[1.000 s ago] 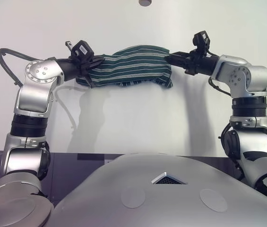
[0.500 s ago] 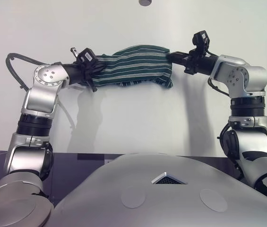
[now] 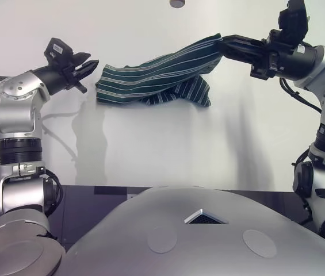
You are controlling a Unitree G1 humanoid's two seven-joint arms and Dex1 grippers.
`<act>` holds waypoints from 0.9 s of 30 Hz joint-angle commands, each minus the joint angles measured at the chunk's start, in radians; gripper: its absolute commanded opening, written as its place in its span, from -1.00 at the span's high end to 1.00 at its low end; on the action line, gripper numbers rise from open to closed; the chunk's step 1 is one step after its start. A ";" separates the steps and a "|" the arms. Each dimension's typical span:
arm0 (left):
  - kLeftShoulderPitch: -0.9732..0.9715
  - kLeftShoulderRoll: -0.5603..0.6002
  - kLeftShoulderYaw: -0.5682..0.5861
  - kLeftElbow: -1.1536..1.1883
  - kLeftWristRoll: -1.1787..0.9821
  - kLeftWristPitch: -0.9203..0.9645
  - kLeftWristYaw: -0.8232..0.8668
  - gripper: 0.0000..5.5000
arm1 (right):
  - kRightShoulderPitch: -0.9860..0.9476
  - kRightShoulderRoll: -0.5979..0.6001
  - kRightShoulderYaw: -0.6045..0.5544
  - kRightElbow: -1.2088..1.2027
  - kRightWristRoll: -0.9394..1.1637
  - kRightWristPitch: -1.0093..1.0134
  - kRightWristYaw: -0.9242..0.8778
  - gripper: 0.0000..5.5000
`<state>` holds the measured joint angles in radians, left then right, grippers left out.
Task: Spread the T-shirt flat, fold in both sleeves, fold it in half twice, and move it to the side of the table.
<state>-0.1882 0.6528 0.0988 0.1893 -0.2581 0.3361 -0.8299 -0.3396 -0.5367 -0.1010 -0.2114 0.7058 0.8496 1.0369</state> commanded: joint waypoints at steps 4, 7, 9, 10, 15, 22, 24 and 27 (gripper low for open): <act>-0.038 -0.055 -0.038 0.014 -0.053 0.149 -0.008 0.32 | 0.024 -0.011 0.059 -0.009 -0.025 -0.048 -0.017 1.00; -0.045 -0.045 -0.087 0.107 0.027 0.115 0.020 0.32 | 0.026 -0.015 0.078 0.001 -0.035 -0.067 -0.019 1.00; -0.045 -0.049 -0.099 0.138 0.040 0.108 0.015 0.32 | 0.031 -0.013 0.089 0.008 -0.044 -0.078 -0.022 1.00; -0.046 -0.055 -0.104 0.150 0.044 0.102 0.013 0.32 | 0.031 -0.012 0.094 0.012 -0.049 -0.083 -0.023 1.00; -0.079 -0.090 -0.079 0.199 0.033 0.043 0.036 0.44 | 0.036 -0.008 0.124 0.029 -0.077 -0.107 -0.041 1.00; -0.069 -0.102 -0.078 0.211 0.031 -0.005 0.021 0.86 | 0.044 -0.014 0.150 0.049 -0.108 -0.128 -0.051 1.00; -0.061 -0.099 -0.084 0.207 0.036 -0.005 0.014 0.99 | 0.041 -0.014 0.149 0.058 -0.115 -0.130 -0.051 1.00; -0.091 -0.116 -0.039 0.192 0.002 -0.039 0.030 1.00 | 0.015 0.003 0.116 0.097 -0.118 -0.141 -0.075 1.00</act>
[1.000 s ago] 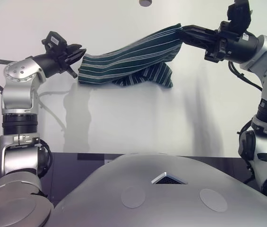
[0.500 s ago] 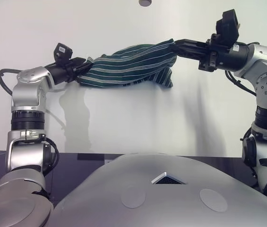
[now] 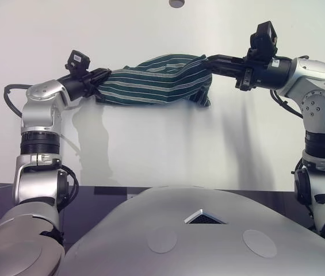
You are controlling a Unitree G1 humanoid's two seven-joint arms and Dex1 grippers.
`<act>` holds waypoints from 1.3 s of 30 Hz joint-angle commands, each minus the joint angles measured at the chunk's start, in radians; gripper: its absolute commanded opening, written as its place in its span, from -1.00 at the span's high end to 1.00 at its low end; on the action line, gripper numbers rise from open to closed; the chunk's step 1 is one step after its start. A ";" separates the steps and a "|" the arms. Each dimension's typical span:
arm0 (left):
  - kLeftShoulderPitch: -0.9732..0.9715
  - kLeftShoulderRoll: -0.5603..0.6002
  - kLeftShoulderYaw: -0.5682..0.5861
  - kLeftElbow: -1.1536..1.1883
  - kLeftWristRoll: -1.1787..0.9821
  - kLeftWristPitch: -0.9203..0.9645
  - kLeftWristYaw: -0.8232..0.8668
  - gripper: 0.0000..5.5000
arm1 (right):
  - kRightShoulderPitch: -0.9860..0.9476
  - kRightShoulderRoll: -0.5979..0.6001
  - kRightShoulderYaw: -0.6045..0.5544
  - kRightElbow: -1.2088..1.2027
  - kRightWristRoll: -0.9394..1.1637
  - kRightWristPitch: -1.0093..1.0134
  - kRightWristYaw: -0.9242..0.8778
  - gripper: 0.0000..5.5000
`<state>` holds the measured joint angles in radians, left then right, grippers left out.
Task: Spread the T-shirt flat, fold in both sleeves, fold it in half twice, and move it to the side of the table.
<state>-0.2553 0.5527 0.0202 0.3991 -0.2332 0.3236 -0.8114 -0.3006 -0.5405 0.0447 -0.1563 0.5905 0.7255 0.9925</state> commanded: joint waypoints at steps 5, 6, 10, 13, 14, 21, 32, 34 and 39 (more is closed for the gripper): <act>-0.283 -0.093 0.185 0.015 -0.175 -0.045 0.067 1.00 | -0.212 0.036 -0.202 0.290 0.046 -0.057 -0.100 1.00; -0.379 -0.102 0.175 0.107 -0.143 -0.081 0.099 1.00 | -0.280 0.034 -0.234 0.390 0.032 -0.095 -0.124 1.00; -0.755 -0.135 0.131 0.541 -0.008 -0.269 0.212 1.00 | -0.607 0.034 -0.273 0.868 -0.085 -0.328 -0.211 1.00; -0.979 -0.159 0.155 0.781 0.025 -0.364 0.313 1.00 | -0.850 0.055 -0.259 1.190 -0.190 -0.528 -0.312 1.00; -1.041 -0.161 0.176 0.835 0.024 -0.377 0.358 1.00 | -0.924 0.065 -0.250 1.268 -0.227 -0.581 -0.354 1.00; -1.256 -0.129 0.273 0.948 0.041 -0.409 0.524 1.00 | -1.202 0.054 -0.273 1.482 -0.368 -0.740 -0.588 1.00; -1.341 -0.084 0.396 0.933 -0.021 -0.383 0.267 1.00 | -1.213 -0.012 -0.314 1.464 -0.403 -0.744 -0.360 1.00; -1.348 -0.062 0.424 0.926 -0.051 -0.355 0.193 1.00 | -1.221 -0.027 -0.303 1.449 -0.410 -0.736 -0.265 1.00; -1.357 -0.056 0.434 0.930 -0.045 -0.343 0.209 1.00 | -1.246 -0.032 -0.297 1.446 -0.423 -0.732 -0.219 1.00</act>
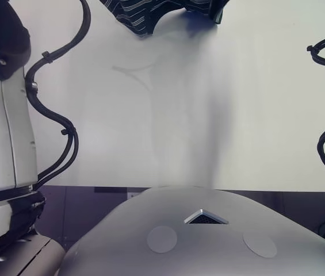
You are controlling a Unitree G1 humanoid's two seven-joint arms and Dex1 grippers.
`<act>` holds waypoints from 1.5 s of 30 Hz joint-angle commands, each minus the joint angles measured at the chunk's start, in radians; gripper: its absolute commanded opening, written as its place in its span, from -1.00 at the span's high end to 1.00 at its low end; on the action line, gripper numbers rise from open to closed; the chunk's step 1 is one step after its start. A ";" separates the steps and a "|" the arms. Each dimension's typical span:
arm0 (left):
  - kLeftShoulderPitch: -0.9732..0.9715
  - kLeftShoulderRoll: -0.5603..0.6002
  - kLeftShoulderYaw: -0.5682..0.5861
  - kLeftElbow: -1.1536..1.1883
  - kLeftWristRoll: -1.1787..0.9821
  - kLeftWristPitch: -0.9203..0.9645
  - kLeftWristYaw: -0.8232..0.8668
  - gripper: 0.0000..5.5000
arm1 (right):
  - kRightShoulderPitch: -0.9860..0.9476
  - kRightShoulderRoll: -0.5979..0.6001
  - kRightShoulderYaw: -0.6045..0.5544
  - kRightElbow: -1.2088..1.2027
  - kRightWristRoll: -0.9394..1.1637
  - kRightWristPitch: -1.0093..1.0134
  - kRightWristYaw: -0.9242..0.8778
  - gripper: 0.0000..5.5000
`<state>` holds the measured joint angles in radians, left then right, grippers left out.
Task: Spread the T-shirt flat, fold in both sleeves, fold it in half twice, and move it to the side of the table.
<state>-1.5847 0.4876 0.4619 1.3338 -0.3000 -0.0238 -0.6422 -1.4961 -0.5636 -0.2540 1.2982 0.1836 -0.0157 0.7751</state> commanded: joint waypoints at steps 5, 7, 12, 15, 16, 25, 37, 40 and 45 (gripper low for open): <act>-0.018 -0.028 -0.014 0.012 0.058 -0.017 0.160 1.00 | -0.063 0.035 -0.019 0.018 -0.021 0.004 -0.095 1.00; -0.030 -0.040 -0.013 0.016 0.070 -0.023 0.202 1.00 | -0.077 0.049 -0.031 0.027 -0.026 -0.004 -0.150 1.00; -0.086 -0.050 0.003 0.018 0.083 -0.034 0.255 1.00 | -0.114 0.070 -0.035 0.041 -0.055 -0.024 -0.246 1.00; -0.099 -0.048 0.012 0.017 0.081 -0.040 0.237 1.00 | -0.120 0.069 -0.033 0.040 -0.062 -0.030 -0.229 1.00; -0.098 -0.047 0.016 0.017 0.079 -0.040 0.228 1.00 | -0.115 0.066 -0.031 0.039 -0.066 -0.030 -0.211 1.00; 0.081 0.083 0.025 -0.073 -0.039 0.226 -0.492 1.00 | 0.080 -0.029 0.038 -0.118 -0.027 0.094 0.479 1.00; 1.191 0.305 -0.320 -1.636 -0.418 0.956 -0.904 1.00 | 0.932 -0.314 0.227 -1.474 0.389 0.843 0.822 1.00; 1.350 0.317 -0.442 -1.760 -0.347 0.909 -0.879 1.00 | 1.114 -0.320 0.260 -1.622 0.376 0.838 0.799 1.00; 1.572 0.379 -0.636 -1.851 -0.166 0.789 -0.790 1.00 | 1.377 -0.365 0.348 -1.742 0.251 0.704 0.749 1.00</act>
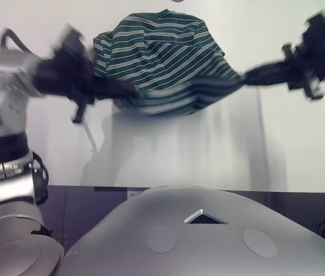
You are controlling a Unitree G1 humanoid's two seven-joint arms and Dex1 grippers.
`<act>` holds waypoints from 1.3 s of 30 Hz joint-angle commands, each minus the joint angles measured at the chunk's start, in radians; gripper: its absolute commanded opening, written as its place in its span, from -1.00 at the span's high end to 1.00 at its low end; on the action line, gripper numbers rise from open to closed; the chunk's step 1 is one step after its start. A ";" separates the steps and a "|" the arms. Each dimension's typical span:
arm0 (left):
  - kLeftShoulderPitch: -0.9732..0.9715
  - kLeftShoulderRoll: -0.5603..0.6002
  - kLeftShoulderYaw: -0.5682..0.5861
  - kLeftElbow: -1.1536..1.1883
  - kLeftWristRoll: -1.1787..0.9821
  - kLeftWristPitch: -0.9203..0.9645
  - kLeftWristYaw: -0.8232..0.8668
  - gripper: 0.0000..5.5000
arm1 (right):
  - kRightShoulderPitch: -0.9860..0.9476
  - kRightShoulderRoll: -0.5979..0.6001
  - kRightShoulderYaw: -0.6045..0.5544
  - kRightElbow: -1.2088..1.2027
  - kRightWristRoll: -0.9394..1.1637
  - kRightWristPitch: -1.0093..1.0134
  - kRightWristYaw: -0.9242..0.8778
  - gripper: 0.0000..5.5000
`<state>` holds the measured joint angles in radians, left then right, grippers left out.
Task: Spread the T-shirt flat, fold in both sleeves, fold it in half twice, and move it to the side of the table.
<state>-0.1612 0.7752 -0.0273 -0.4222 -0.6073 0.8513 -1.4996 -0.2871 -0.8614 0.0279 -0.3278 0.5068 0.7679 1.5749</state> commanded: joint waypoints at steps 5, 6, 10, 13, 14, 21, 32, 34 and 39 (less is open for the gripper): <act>0.277 0.139 -0.285 -0.075 0.285 -0.201 0.160 0.77 | 0.312 -0.062 0.193 -0.111 -0.238 -0.220 -0.209 1.00; 0.296 0.153 -0.303 -0.070 0.304 -0.215 0.169 0.72 | 0.330 -0.067 0.209 -0.097 -0.266 -0.249 -0.229 1.00; 0.381 0.237 -0.269 -0.113 0.265 -0.222 0.147 0.48 | 0.387 -0.103 0.211 -0.119 -0.245 -0.248 -0.232 0.70; 0.398 0.307 -0.162 -0.121 0.219 -0.287 0.100 0.43 | 0.360 -0.105 0.094 -0.126 -0.098 -0.176 -0.211 0.56; 0.385 0.327 -0.110 -0.107 0.198 -0.311 0.080 0.43 | 0.308 -0.097 0.035 -0.095 -0.034 -0.147 -0.210 0.56; -0.138 0.071 -0.013 0.230 -0.015 -0.089 0.287 0.54 | -0.076 0.158 -0.003 0.219 0.004 -0.131 -0.497 0.71; -0.142 0.028 -0.447 0.377 0.379 -0.342 0.200 0.99 | -0.081 0.306 0.546 0.506 -0.559 -0.539 -0.524 1.00; -0.106 0.037 -0.414 0.351 0.351 -0.328 0.198 0.99 | 0.001 0.197 0.548 0.362 -0.537 -0.509 -0.441 1.00; -0.178 -0.064 -0.052 0.388 0.092 -0.156 0.359 0.99 | 0.115 0.153 0.501 0.200 -0.484 -0.425 -0.462 1.00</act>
<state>-0.2832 0.7308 -0.1828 -0.0762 -0.4651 0.6383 -1.2047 -0.2204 -0.7063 0.5071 -0.1320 0.0373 0.2886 1.1224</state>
